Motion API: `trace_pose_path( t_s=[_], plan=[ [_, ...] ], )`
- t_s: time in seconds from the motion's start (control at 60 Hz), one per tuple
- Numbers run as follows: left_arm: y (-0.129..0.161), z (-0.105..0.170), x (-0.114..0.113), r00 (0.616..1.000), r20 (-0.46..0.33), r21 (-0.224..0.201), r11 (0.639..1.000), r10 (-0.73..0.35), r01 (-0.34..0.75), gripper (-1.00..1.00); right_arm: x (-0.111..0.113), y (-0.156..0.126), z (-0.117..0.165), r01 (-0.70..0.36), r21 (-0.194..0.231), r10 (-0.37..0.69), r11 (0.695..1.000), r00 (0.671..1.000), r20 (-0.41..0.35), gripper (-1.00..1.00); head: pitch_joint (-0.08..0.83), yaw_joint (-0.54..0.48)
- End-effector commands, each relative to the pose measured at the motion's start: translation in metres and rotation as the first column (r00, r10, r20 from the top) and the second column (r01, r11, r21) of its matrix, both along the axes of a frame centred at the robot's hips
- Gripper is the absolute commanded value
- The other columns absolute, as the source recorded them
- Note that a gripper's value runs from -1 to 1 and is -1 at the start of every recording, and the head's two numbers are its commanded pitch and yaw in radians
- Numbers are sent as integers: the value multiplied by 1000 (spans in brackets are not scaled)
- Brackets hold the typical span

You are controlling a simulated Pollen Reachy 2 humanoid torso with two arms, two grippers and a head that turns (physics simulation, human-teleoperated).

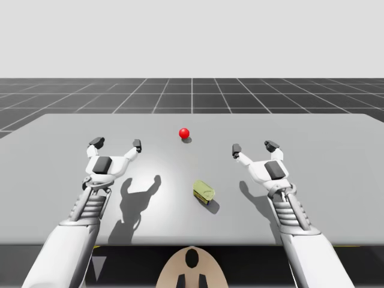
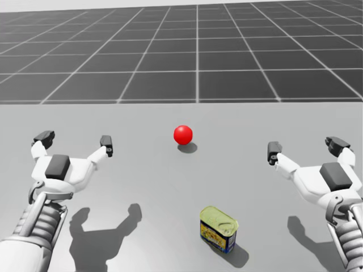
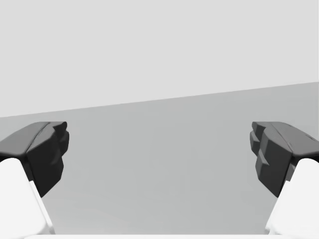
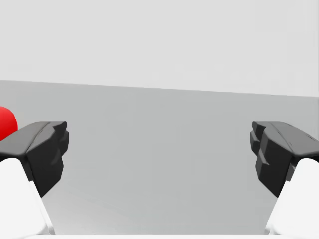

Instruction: Watch the red light. When it turns green, pick up the object.

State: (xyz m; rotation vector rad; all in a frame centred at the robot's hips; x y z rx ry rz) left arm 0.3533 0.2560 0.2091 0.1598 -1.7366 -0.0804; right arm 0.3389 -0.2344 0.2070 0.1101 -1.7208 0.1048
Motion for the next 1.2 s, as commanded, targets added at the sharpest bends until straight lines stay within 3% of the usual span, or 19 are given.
trace_pose_path(
  t_s=[0.017,0.633,1.0,1.2],
  plan=[
    [0,0,0,1000,-1,1,1000,1,-1,-1000,0,1,0,0,1,0,1000,1000,0,-1000,427,62],
    [0,-1,0,1000,0,4,1000,3,-3,-1000,-1,2,-1,-1,-7,1,1000,1000,3,-1000,440,59],
    [0,0,-1,1000,-5,3,1000,0,0,-1000,-1,2,-1,-2,-7,2,1000,1000,4,-1000,653,-22],
    [0,0,0,1000,-6,3,1000,-2,2,-1000,-1,4,-2,-6,-11,6,1000,1000,1,-1000,724,-42]
  ],
)
